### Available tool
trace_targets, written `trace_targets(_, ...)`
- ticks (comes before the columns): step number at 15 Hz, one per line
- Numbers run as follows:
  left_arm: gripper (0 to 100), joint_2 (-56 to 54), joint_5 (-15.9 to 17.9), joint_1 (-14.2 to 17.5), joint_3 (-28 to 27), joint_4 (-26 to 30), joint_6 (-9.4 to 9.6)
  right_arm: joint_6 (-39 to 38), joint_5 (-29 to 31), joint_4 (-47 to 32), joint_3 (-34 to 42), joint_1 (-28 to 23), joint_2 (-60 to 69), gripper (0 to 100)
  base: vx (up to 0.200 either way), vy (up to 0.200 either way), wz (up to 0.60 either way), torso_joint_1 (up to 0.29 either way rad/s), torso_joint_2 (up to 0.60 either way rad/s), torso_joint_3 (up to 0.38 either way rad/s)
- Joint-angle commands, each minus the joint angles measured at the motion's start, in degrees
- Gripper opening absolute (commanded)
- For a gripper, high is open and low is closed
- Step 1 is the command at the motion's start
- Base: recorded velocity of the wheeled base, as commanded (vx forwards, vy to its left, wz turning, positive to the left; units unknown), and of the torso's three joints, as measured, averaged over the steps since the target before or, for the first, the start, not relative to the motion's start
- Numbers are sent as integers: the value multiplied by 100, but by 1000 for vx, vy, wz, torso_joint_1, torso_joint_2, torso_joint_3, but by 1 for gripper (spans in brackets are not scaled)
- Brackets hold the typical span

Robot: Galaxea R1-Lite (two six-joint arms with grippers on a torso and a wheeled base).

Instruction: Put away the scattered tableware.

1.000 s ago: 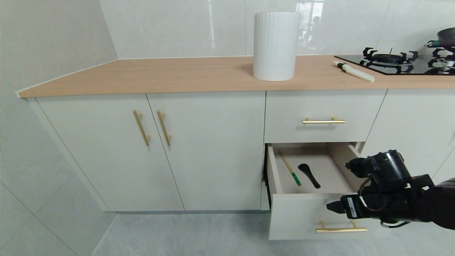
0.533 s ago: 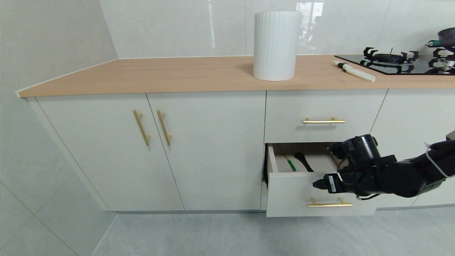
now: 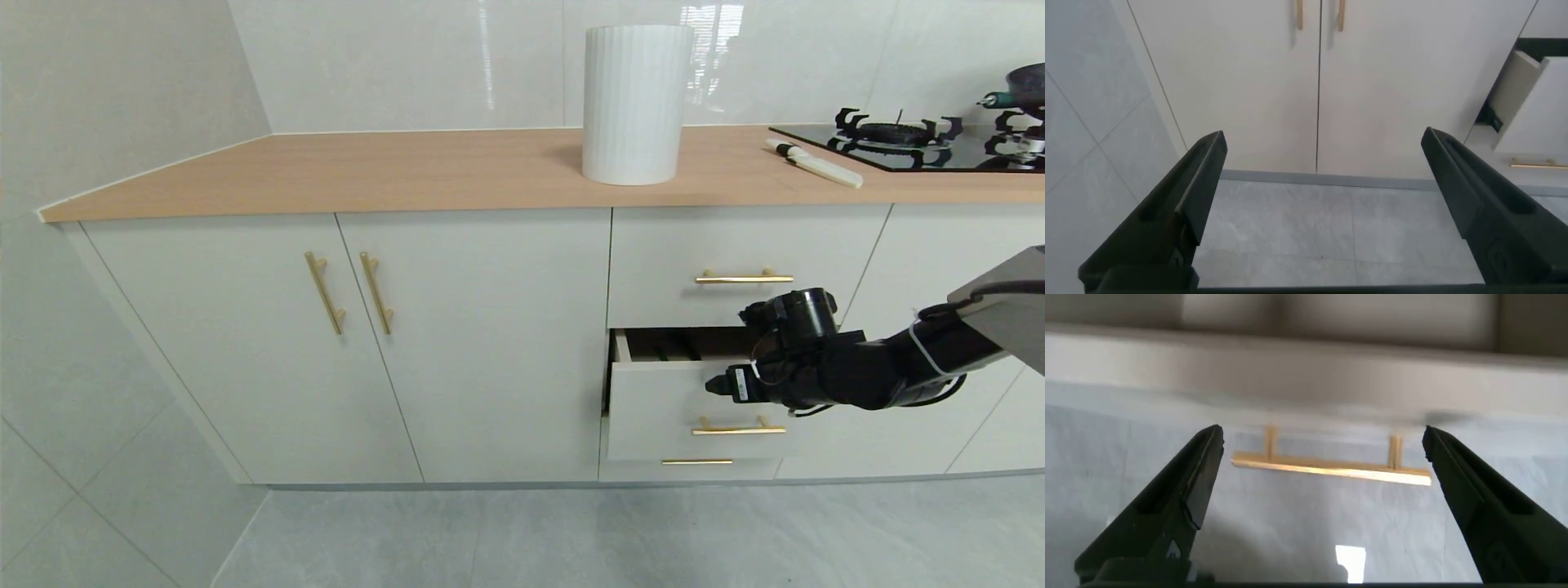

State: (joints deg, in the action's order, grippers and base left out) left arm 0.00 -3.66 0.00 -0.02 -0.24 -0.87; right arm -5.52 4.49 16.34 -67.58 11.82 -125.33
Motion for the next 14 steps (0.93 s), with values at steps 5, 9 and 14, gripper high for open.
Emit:
trace_targets(5, 100, 0, -3, 0, 2, -2, -1, -28, 61, 467, -844, -5, -914, 100, 0, 0, 0, 0, 0, 0)
trace_targets(9, 100, 0, -3, 0, 2, -2, -1, -19, 123, 1425, -862, -66, -1169, 100, 0, 0, 0, 0, 0, 0)
trace_targets(14, 100, 0, -3, 0, 2, -2, -1, -292, 290, 1627, -1090, -93, -1222, 100, 0, 0, 0, 0, 0, 0)
